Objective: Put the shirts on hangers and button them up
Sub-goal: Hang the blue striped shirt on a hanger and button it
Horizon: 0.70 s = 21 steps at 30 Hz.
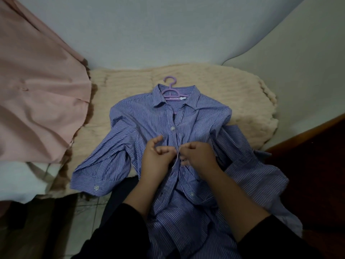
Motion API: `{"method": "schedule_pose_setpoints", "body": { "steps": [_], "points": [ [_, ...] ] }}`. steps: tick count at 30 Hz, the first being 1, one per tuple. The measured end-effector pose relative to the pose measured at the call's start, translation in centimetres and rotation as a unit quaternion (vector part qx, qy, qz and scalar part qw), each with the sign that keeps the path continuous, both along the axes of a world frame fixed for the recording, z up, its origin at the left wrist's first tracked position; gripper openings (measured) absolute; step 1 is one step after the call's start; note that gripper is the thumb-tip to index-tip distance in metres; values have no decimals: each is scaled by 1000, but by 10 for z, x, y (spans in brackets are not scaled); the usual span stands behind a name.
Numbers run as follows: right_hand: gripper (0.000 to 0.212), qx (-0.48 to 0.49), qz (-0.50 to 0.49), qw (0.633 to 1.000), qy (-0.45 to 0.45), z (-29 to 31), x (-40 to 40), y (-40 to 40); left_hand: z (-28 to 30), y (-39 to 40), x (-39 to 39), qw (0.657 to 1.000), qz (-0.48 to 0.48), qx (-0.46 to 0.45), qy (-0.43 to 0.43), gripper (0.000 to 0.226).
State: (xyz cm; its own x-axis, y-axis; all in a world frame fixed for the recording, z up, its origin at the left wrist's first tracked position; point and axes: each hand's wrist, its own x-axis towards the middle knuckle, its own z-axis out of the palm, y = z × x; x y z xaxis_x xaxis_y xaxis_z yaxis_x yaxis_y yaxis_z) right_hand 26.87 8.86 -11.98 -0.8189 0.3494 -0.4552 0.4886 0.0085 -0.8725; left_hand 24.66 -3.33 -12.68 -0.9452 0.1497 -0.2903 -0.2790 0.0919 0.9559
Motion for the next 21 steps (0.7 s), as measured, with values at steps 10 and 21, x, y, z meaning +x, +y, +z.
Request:
{"method": "schedule_pose_setpoints", "body": {
  "steps": [10,21],
  "points": [
    [19,85,11,995,57,3,1,-2,-2,3,1,999,-9,-38,32,46],
    [31,79,41,988,129,-15,-1,-1,4,-1,-16,993,25,18,-110,43]
  ]
}}
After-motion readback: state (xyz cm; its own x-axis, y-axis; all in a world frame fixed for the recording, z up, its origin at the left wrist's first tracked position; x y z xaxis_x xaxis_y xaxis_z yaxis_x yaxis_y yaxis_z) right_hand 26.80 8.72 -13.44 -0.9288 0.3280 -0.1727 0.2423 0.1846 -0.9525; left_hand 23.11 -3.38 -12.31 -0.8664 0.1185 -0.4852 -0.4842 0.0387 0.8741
